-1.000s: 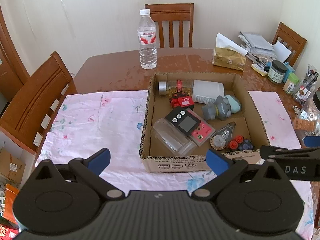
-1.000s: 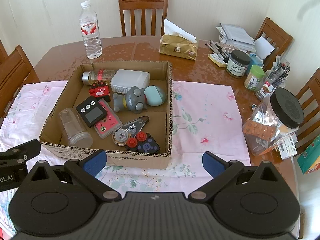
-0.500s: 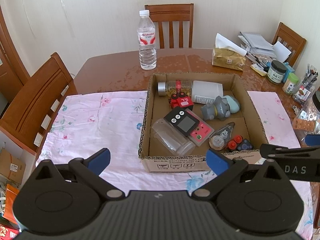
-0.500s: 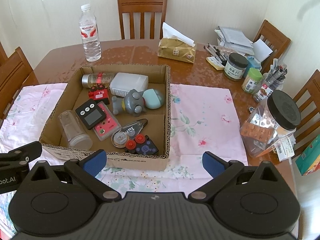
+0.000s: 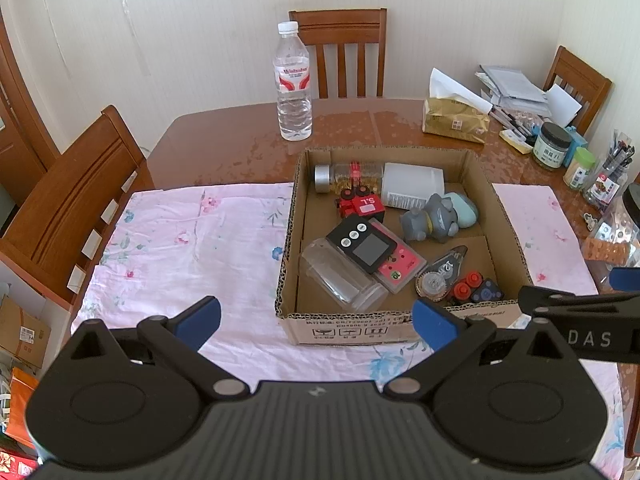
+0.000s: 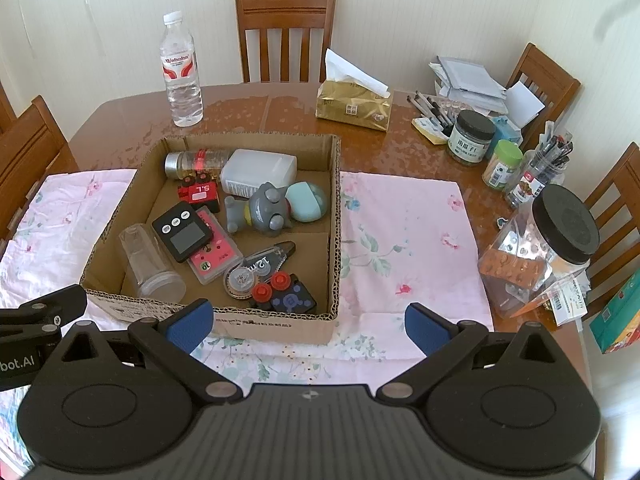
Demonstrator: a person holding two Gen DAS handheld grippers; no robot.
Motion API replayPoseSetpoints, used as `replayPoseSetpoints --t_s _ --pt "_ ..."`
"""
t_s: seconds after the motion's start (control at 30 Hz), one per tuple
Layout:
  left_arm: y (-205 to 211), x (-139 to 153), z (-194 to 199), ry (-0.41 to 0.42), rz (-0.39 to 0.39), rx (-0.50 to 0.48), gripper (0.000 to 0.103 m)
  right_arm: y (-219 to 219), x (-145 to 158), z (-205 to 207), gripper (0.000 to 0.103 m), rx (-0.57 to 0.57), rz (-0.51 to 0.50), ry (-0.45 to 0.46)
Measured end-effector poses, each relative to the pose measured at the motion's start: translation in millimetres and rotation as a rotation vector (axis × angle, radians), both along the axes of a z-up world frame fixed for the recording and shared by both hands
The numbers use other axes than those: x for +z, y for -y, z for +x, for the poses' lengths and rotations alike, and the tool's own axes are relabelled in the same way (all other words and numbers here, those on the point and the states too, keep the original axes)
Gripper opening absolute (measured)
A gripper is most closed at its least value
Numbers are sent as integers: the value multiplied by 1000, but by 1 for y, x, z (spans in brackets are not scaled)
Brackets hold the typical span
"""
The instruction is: Organize rigid objects
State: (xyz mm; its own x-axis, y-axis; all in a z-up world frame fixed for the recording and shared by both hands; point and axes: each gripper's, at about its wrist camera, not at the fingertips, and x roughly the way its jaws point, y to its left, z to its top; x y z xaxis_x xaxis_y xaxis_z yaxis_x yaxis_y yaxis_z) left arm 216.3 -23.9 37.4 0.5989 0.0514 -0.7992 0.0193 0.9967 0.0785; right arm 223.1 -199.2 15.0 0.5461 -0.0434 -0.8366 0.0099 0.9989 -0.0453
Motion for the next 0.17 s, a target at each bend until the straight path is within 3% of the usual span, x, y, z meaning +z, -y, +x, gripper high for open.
replayPoseSetpoints --t_s 0.17 --pt "0 2 0 1 0 0 102 -1 1 0 103 1 -1 1"
